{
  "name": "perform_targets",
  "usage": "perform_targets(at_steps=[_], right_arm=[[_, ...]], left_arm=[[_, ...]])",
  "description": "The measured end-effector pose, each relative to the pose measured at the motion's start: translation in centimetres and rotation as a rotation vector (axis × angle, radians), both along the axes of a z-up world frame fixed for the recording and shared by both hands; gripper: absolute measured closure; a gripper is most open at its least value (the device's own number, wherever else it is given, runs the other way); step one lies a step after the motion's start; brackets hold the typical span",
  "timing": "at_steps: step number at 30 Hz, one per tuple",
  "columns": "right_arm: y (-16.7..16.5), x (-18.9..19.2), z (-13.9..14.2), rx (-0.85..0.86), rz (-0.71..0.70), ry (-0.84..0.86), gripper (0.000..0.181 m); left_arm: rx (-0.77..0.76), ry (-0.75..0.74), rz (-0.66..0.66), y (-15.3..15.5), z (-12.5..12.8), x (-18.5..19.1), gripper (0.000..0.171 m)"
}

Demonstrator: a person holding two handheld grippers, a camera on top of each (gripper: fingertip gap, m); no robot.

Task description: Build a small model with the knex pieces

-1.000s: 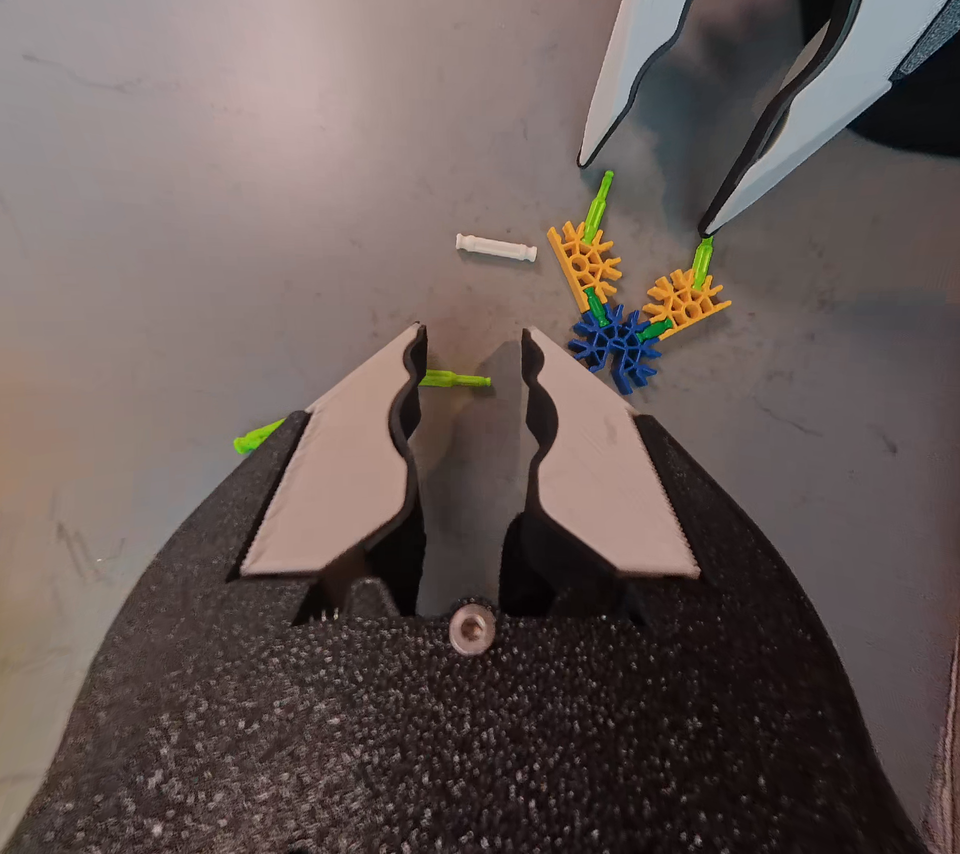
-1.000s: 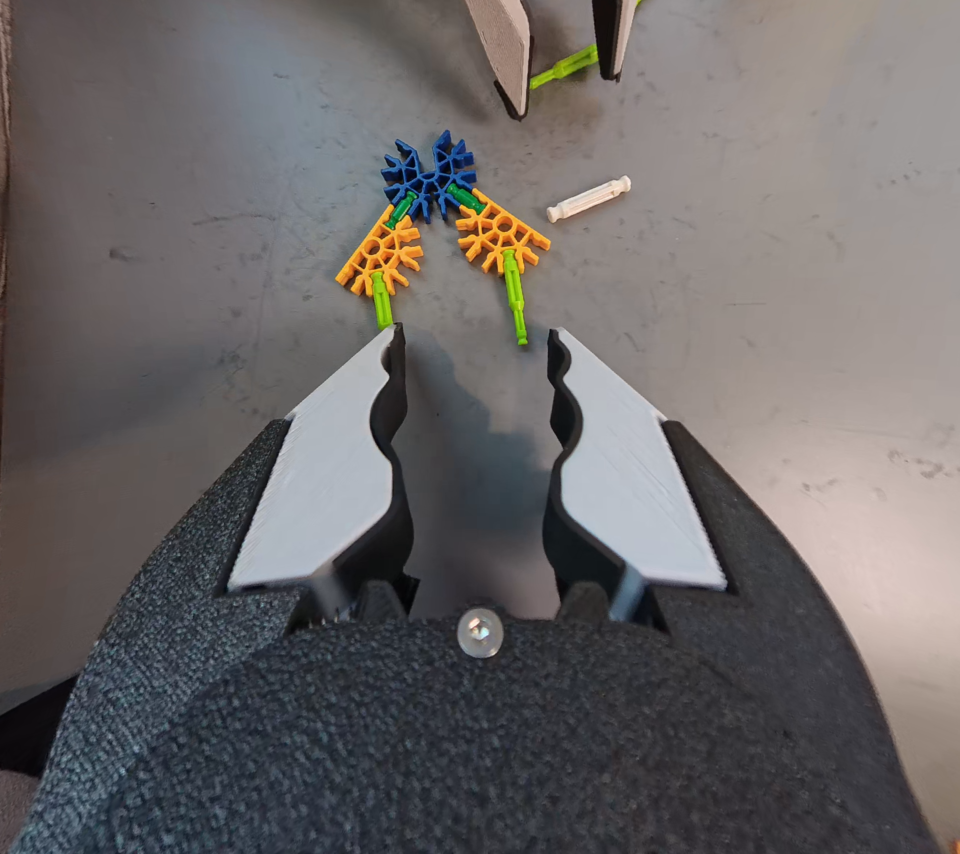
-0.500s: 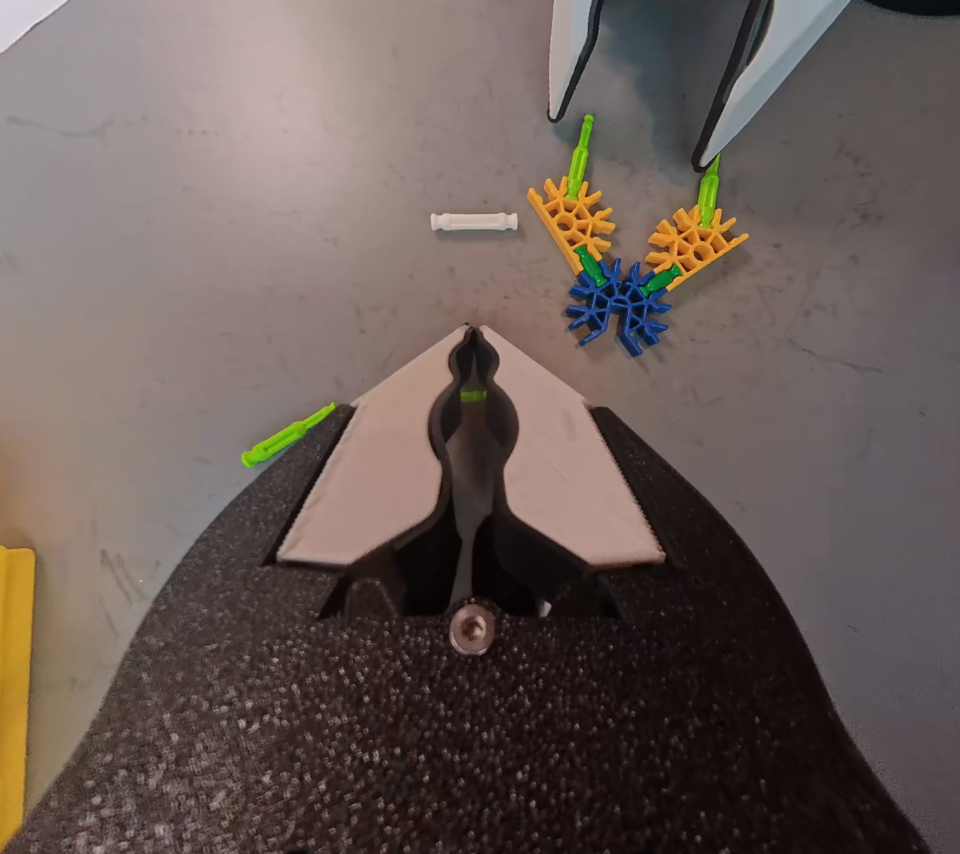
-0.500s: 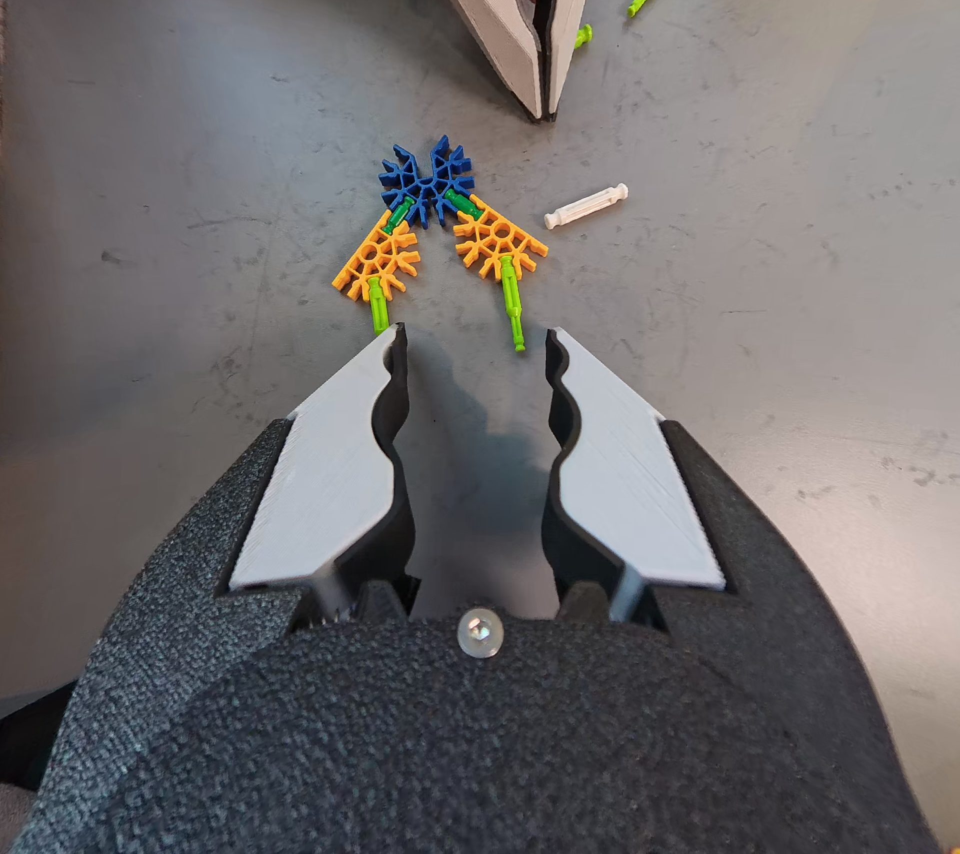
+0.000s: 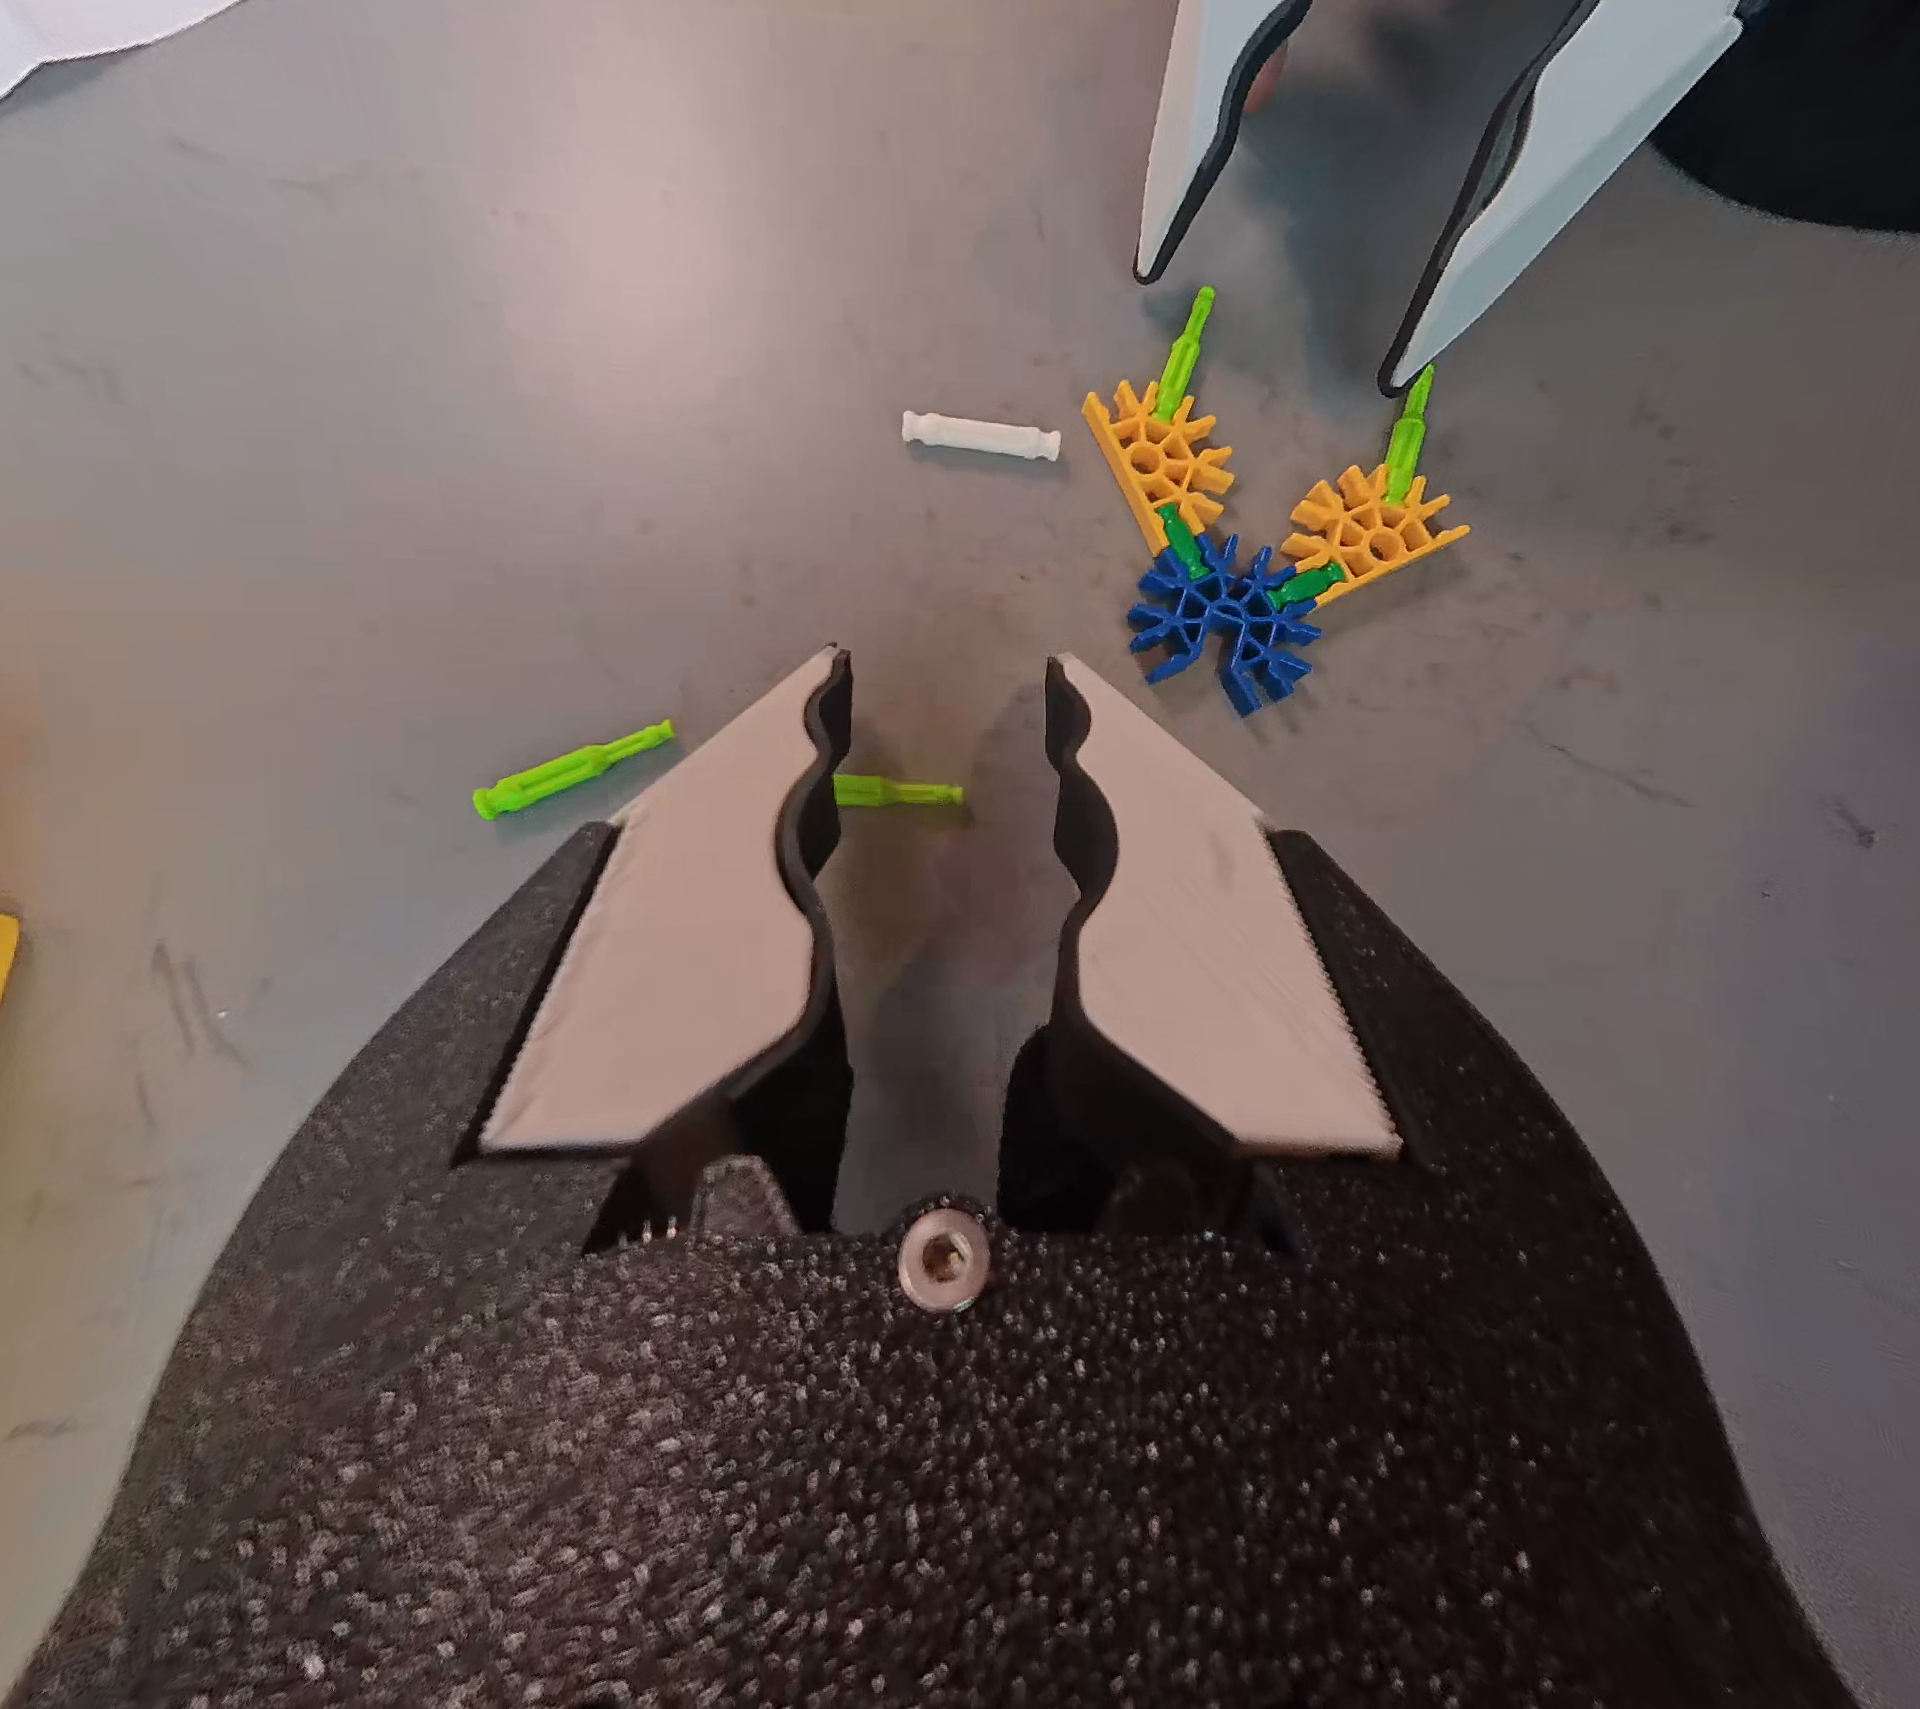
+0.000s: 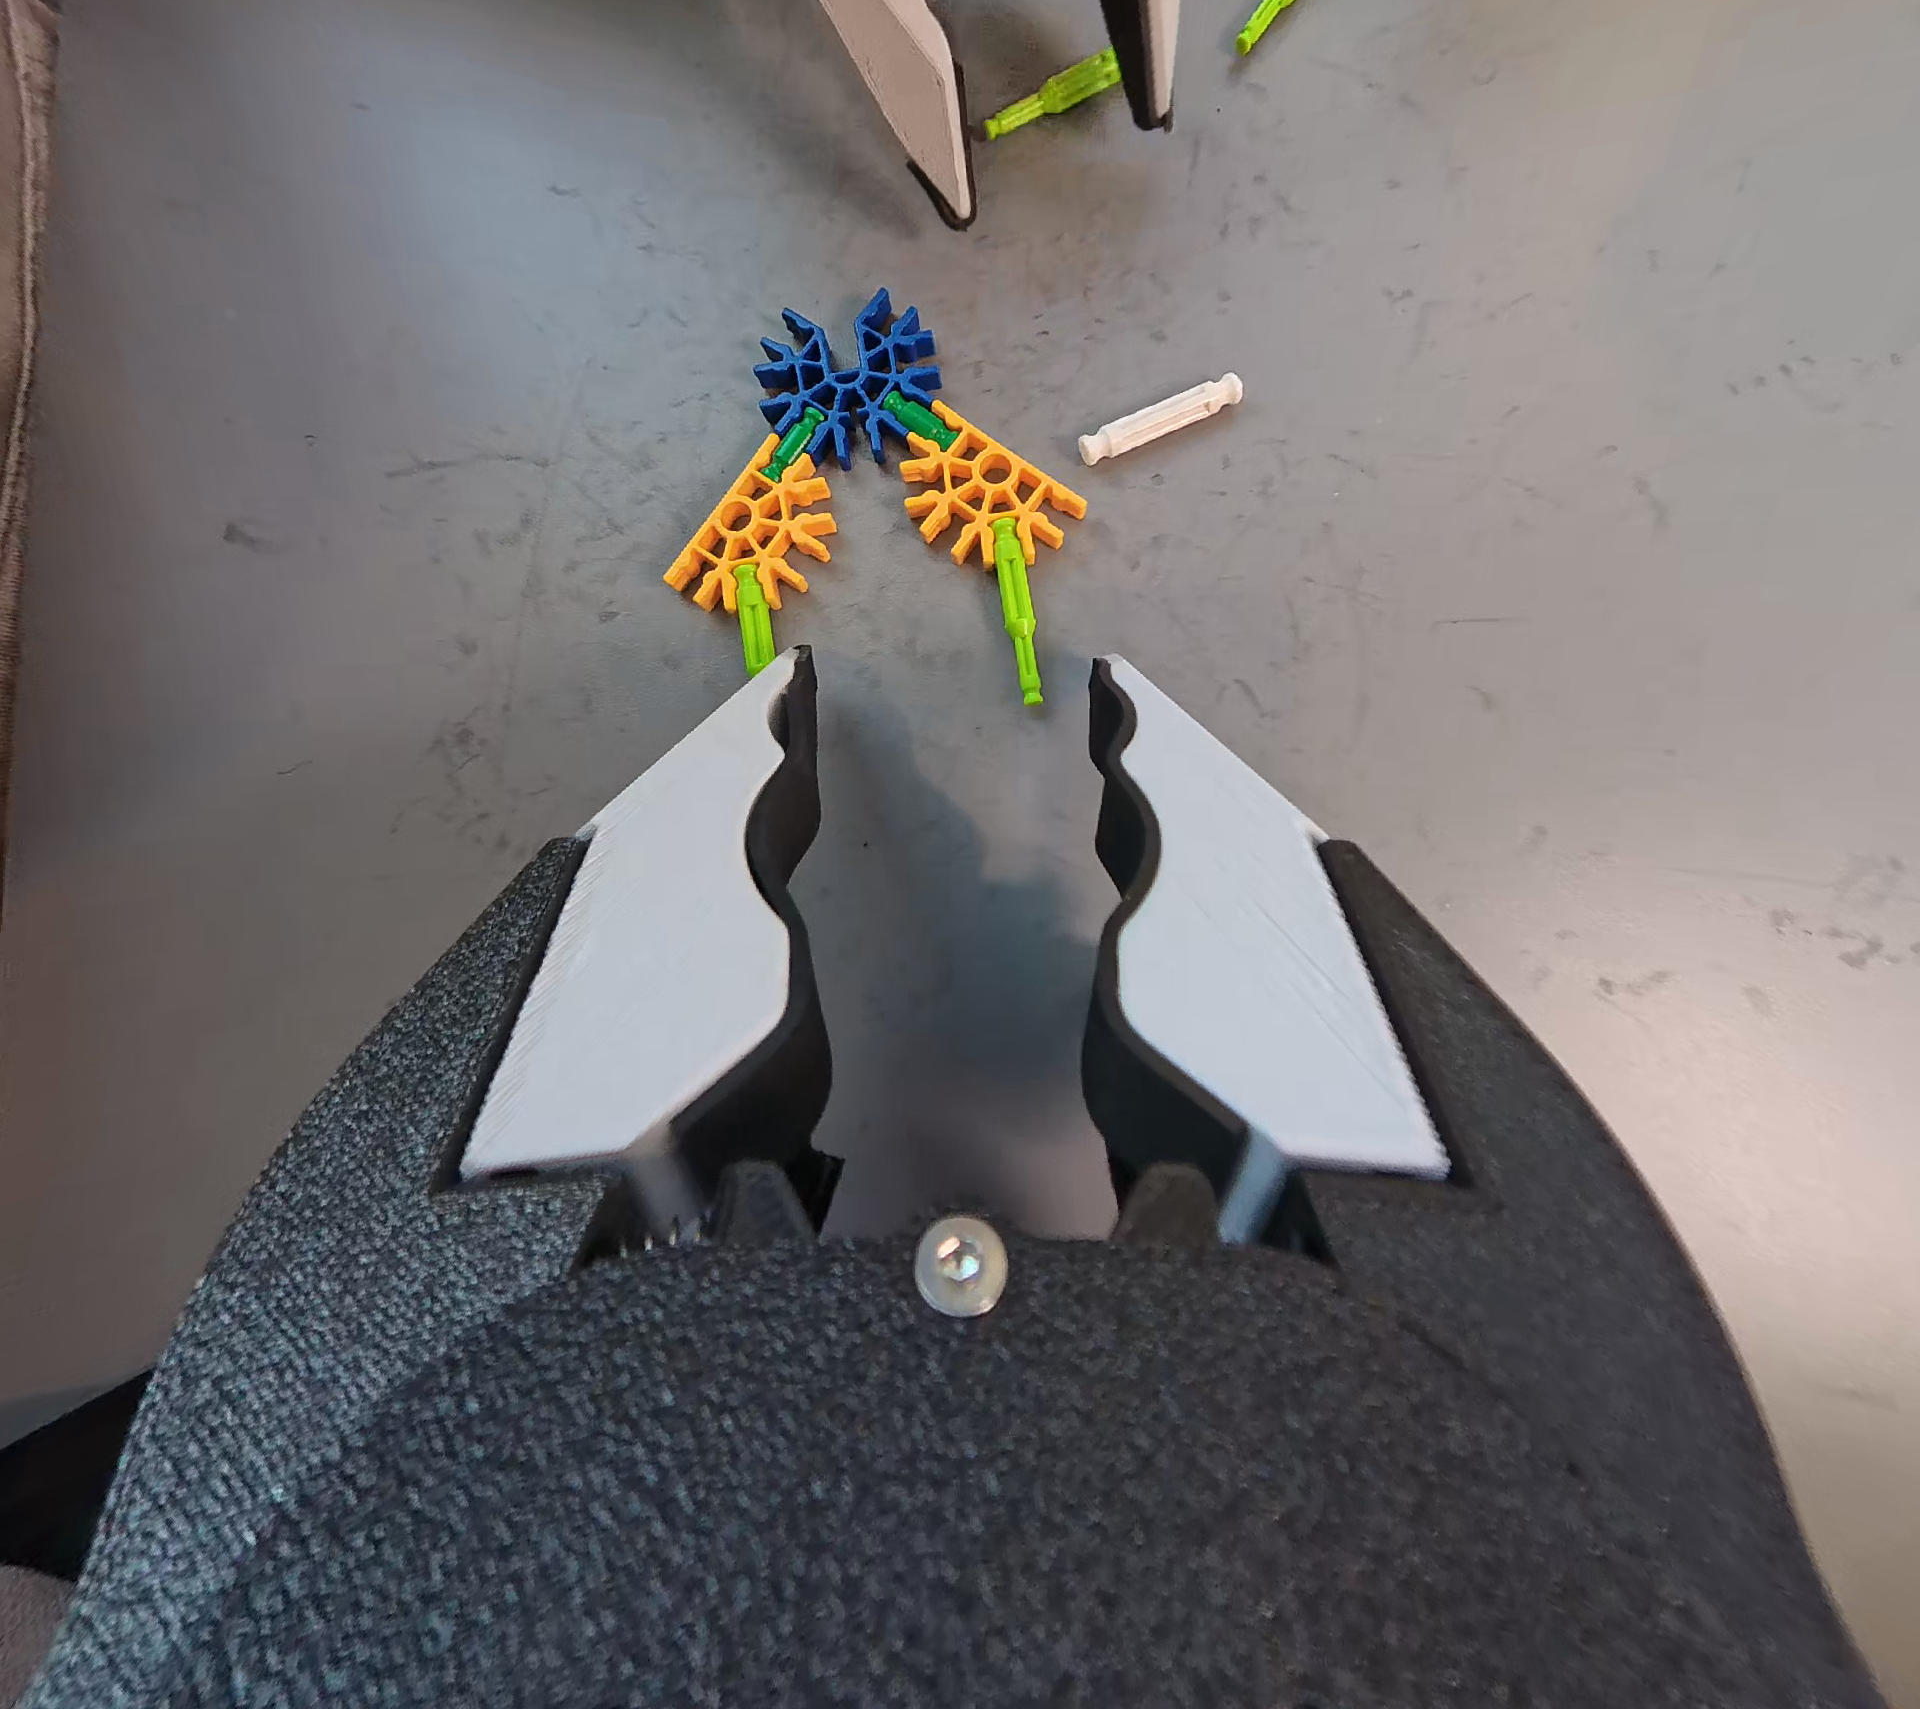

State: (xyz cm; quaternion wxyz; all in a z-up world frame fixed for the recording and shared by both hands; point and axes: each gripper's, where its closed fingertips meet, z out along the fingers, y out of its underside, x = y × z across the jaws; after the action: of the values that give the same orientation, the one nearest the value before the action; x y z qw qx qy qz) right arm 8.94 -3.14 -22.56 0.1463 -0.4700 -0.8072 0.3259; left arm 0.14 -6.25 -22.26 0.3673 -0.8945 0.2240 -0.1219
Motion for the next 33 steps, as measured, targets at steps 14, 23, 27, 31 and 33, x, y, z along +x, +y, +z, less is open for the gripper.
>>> perform_targets(at_steps=[14,23,27,31,33], right_arm=[[0.0,0.1,-0.2,0.021,-0.001,-0.005,0.131],[0.1,0.1,-0.2,0.024,-0.002,-0.004,0.131],[0.0,0.1,-0.2,0.028,0.003,-0.002,0.131],[-0.5,-0.2,0.0,0.026,0.025,0.021,0.138],[-1.2,-0.5,0.1,0.017,0.046,0.037,0.149]], left_arm=[[-0.086,-0.031,0.28,-1.9,-0.2,-3.4,0.135],[-0.07,0.093,0.121,-1.9,-0.8,-2.2,0.166],[-0.051,0.119,-0.017,-2.1,-0.6,-1.7,0.167],[0.055,0.121,-0.221,-2.8,1.1,0.5,0.167],[0.07,0.124,-0.287,-3.1,1.4,1.4,0.166]])
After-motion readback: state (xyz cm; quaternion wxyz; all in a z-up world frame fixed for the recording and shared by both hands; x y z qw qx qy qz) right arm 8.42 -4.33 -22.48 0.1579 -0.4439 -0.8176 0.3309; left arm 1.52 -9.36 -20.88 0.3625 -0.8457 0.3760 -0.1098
